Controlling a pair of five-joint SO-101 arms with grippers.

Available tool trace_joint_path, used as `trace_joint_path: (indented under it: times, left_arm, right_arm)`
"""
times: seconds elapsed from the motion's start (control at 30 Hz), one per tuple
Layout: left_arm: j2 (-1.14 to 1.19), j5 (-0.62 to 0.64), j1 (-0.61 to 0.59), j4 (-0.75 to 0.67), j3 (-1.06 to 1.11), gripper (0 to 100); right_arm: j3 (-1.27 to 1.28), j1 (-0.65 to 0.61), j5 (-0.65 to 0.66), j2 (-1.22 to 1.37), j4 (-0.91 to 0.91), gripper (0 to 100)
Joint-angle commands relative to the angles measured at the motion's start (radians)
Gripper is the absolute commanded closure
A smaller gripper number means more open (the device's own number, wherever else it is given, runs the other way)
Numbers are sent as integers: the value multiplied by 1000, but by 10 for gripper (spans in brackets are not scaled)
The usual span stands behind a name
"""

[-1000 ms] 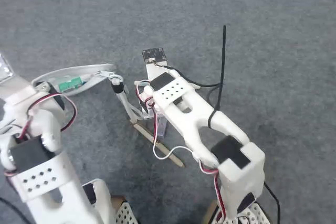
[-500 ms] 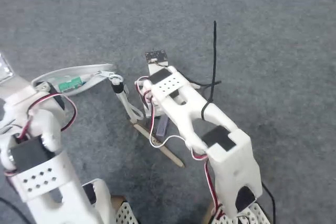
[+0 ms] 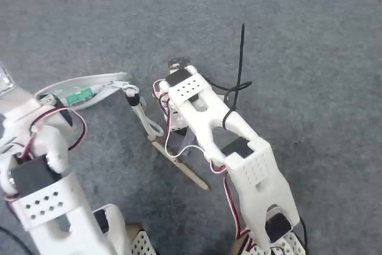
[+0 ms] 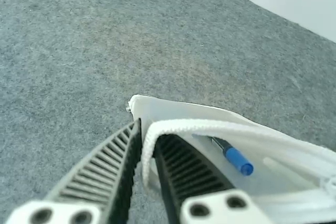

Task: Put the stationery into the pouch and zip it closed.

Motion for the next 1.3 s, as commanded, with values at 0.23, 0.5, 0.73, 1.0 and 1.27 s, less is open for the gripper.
trace_joint_path:
  times: [0.23,0.5,0.73,1.0,1.27]
  left_arm:
    - [-2,17,0,-40,-13,987]
    - [-2,17,0,-40,-13,987]
    - [-2,15,0,-40,-13,987]
    - [-2,15,2,-40,-13,987]
    - [-2,15,3,-40,-12,987]
  right_arm:
    - [-81,-1,48,-51,64,993]
    - [-81,-2,48,-197,120,993]
    - [-81,-2,48,-300,160,993]
    - [-81,-2,48,-495,271,993]
    - [-75,5,48,-576,300,993]
